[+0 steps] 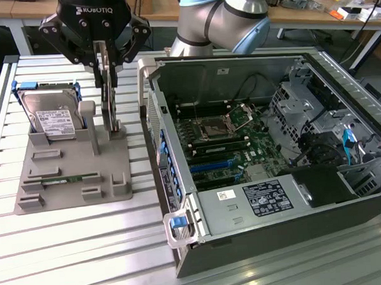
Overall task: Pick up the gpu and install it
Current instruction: 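Pick up the gpu and move the gpu toward the slot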
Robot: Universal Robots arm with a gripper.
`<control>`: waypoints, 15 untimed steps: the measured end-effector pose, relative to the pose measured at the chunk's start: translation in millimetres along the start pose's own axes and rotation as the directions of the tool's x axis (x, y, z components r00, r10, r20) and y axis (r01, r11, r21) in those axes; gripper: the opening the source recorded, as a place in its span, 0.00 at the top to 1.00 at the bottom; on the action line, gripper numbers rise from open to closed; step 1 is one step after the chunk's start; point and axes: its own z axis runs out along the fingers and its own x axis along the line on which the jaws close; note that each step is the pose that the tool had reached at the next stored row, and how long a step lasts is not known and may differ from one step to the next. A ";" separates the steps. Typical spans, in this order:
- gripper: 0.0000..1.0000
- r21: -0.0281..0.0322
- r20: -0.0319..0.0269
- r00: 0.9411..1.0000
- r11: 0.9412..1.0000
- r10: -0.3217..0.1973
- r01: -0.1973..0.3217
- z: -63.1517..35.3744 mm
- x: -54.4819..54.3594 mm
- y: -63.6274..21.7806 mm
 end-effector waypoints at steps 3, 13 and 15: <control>0.74 0.000 0.000 1.000 1.000 0.000 0.000 -0.7 0.0 0.0; 0.74 0.001 0.000 1.000 1.000 0.000 0.000 -5.4 -0.2 0.0; 0.74 0.001 0.000 1.000 1.000 0.000 0.000 -6.3 -0.2 0.0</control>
